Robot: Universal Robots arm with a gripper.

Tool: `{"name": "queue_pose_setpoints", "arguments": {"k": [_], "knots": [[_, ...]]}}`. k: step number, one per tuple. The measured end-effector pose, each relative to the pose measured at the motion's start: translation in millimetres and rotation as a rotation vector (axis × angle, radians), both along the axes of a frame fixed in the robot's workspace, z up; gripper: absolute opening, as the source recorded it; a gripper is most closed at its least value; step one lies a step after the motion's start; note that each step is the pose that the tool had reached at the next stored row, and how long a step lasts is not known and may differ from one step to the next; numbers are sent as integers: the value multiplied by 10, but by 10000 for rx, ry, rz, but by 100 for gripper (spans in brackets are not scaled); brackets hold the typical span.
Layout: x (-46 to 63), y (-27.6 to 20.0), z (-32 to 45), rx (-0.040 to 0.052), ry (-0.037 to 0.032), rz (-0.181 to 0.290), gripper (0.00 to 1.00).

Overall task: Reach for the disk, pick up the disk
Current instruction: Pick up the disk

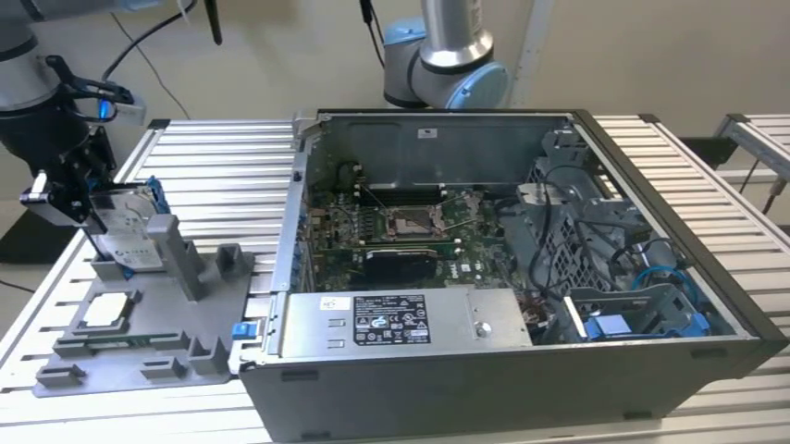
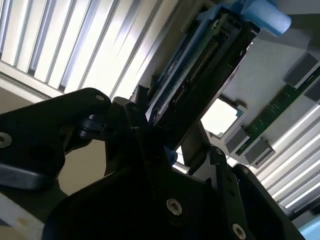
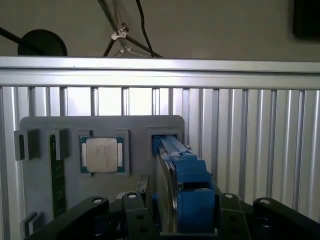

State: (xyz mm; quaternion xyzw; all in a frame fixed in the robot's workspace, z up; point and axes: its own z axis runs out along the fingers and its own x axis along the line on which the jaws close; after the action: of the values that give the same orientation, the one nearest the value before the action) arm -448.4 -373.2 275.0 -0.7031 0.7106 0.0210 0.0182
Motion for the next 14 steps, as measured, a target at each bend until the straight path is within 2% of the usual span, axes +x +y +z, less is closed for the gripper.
{"name": "queue_pose_setpoints", "arguments": {"k": [5,14], "knots": [[0,0,-29,0,-1,0,100],[0,0,-32,-1,1,0,100]]}}
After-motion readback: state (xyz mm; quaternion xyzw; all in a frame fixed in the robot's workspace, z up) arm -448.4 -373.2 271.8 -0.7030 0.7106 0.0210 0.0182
